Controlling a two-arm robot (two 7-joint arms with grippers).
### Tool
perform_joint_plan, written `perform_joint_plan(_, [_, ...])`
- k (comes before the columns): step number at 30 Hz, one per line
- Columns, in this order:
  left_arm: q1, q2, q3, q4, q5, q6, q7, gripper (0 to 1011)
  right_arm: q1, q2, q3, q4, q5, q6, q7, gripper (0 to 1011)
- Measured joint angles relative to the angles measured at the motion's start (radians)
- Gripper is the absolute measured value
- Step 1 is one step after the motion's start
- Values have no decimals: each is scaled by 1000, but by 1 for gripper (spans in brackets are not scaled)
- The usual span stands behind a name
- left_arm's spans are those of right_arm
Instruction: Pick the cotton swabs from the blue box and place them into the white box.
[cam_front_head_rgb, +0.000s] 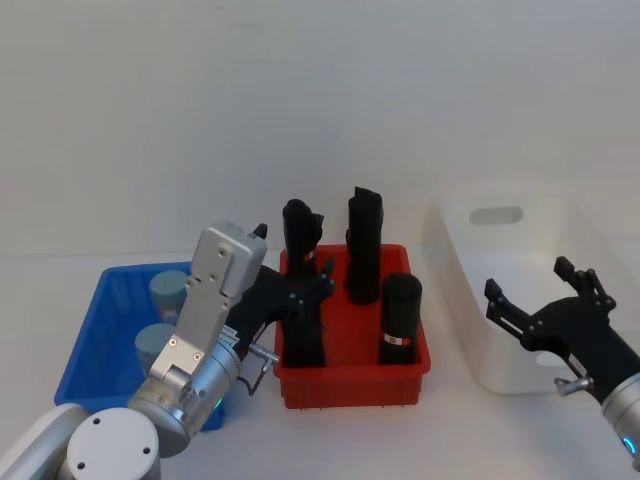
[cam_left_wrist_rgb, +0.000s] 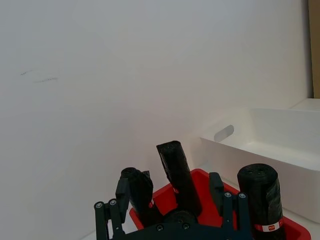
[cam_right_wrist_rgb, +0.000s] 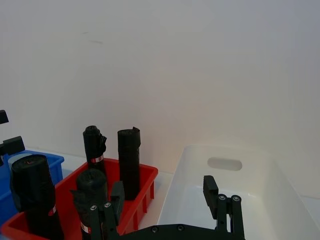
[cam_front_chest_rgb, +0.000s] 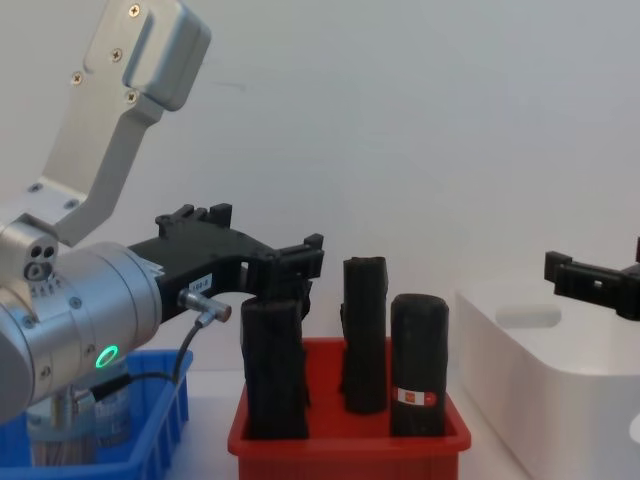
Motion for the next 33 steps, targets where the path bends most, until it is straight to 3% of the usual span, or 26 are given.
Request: perform_joint_plan(33, [0, 0, 0, 0, 0, 0, 0, 1004, 0, 0, 0, 0, 0, 0, 0, 1001])
